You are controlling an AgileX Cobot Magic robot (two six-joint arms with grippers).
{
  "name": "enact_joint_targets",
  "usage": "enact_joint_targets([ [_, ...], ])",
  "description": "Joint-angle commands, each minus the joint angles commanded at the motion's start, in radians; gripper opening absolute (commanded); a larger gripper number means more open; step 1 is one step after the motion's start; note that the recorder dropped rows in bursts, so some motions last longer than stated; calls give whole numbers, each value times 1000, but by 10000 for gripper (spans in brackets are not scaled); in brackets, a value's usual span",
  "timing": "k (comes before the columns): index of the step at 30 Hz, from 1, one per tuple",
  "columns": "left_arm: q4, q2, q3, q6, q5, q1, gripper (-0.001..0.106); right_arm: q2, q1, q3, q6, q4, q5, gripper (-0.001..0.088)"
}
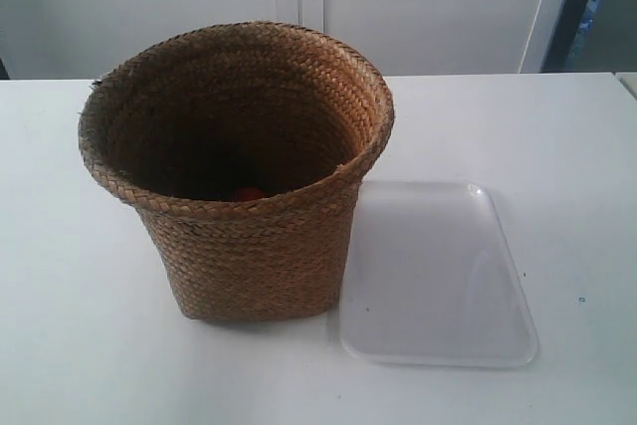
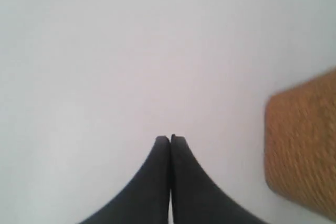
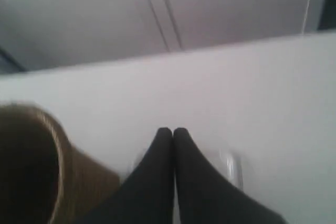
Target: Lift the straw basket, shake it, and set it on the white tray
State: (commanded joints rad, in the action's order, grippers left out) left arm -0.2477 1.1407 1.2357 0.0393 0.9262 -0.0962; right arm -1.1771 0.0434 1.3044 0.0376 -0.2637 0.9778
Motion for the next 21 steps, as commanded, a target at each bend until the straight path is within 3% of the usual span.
enact_joint_targets([
  [3, -235, 4, 0, -228, 3, 0, 37, -18, 19, 0, 160, -80, 66, 14],
  [6, -330, 6, 0, -310, -16, 0, 224, -29, 27, 0, 169, -96, 71, 143],
  [9, -349, 24, 0, -310, -81, 0, 522, -53, 27, 0, 207, -186, 71, 422],
  [10, -375, 50, 0, -310, -106, 0, 731, -84, 27, 0, 259, -275, 69, 635],
  [11, -401, 84, 0, -310, -105, 0, 813, -111, 29, 0, 291, -342, 65, 764],
  [16, -460, 246, 0, -334, -62, 0, 830, -273, 36, 0, 307, -426, 46, 795],
  [21, -606, 340, 0, -474, -70, 8, 830, -412, 95, 0, 372, -484, -79, 795],
])
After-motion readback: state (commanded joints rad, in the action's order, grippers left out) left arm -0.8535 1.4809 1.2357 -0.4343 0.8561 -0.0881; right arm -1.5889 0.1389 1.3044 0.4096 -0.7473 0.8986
